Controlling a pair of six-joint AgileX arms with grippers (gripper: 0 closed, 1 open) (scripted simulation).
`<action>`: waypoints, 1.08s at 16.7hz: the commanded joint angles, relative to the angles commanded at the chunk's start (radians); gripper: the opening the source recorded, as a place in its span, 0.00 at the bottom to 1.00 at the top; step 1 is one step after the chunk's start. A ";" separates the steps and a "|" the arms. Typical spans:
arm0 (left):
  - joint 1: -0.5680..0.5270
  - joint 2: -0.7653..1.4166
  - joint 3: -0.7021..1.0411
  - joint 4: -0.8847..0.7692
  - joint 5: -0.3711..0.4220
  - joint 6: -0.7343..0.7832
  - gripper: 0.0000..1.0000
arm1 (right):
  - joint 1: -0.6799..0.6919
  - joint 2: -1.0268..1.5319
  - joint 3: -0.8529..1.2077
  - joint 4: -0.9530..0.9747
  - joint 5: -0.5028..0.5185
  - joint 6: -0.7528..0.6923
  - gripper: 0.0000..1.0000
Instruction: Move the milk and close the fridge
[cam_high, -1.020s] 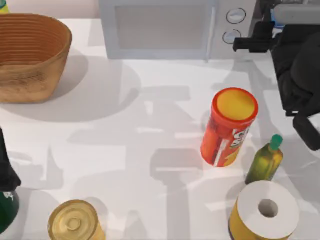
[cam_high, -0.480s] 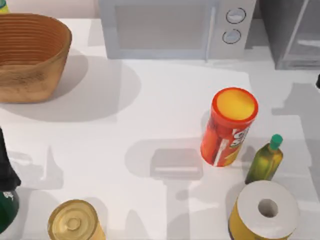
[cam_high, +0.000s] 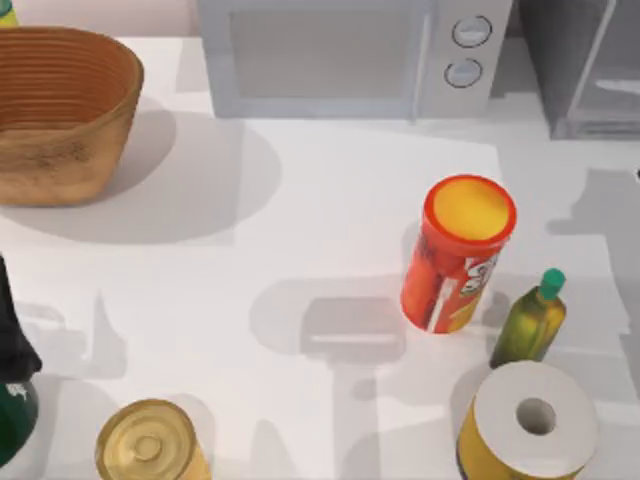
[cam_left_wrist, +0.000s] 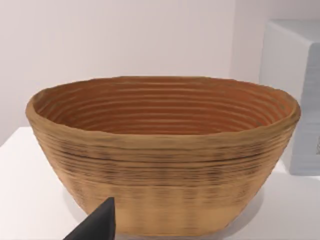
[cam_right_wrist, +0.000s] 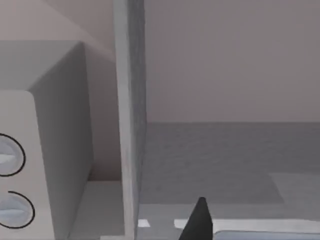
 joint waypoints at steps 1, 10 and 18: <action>0.000 0.000 0.000 0.000 0.000 0.000 1.00 | -0.007 0.018 0.017 -0.002 -0.004 0.001 0.00; 0.000 0.000 0.000 0.000 0.000 0.000 1.00 | -0.127 0.411 0.426 -0.057 -0.106 -0.004 0.00; 0.000 0.000 0.000 0.000 0.000 0.000 1.00 | -0.213 0.749 0.812 -0.103 -0.229 -0.013 0.00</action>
